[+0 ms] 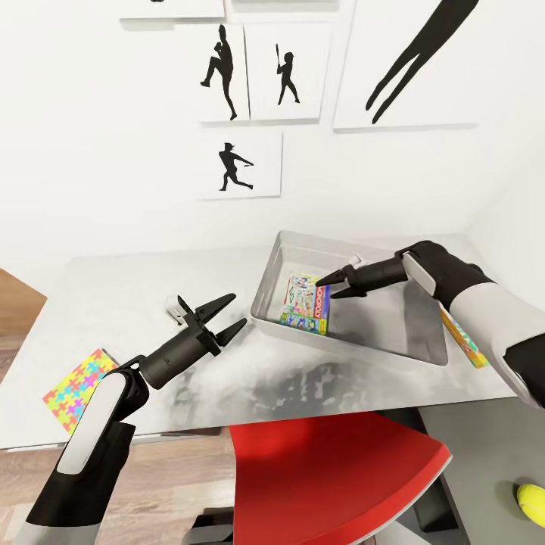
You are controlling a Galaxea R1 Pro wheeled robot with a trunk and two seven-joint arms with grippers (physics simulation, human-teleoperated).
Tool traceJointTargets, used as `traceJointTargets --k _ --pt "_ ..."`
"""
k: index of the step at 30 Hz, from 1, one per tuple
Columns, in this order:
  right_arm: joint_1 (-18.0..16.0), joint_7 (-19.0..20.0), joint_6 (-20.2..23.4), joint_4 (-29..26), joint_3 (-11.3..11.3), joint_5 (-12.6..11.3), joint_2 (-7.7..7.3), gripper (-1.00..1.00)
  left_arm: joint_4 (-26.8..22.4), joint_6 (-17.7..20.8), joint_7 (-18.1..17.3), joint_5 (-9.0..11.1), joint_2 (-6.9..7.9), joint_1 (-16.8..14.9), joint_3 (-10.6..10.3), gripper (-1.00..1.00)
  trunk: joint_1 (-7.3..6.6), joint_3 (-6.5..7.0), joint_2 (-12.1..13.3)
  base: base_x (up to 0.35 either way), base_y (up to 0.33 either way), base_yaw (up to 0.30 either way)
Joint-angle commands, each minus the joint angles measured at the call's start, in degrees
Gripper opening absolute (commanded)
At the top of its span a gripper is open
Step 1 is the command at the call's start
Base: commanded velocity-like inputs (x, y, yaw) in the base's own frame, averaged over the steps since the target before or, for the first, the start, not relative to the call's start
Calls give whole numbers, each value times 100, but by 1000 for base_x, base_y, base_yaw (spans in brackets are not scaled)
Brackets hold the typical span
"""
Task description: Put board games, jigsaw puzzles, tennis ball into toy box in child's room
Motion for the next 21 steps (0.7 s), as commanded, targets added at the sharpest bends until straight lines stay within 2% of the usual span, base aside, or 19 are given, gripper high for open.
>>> traceJointTargets --k 1,7,13,15,16,18,19,21 --pt "-6 26 17 -2 26 -5 -9 100 2 6 -28 -16 3 -4 -4 100 3 -8 -9 0 0 0" --pt "-7 30 17 -14 20 -8 -38 100 2 4 -28 -16 2 -4 -4 100 3 -8 -9 0 0 0" --pt "-5 52 17 -72 10 -20 -159 100 2 3 -28 -17 2 -4 -4 100 3 -8 -9 0 0 0" --pt "19 87 17 -200 -5 -32 -296 100 2 3 -28 -18 2 -4 -4 100 3 -8 -9 0 0 0" --pt "19 87 17 -200 -5 -32 -296 100 2 3 -28 -18 2 -4 -4 100 3 -8 -9 0 0 0" --pt "67 172 17 -468 -41 -65 -512 100 2 2 -28 -22 4 -4 -5 100 3 -8 -9 0 0 0" --pt "67 172 17 -468 -41 -65 -512 100 2 2 -28 -22 4 -4 -5 100 3 -8 -9 0 0 0" --pt "199 330 17 -882 -78 -110 -812 100 2 4 -28 -30 8 -4 -3 100 3 -8 -9 0 0 0"
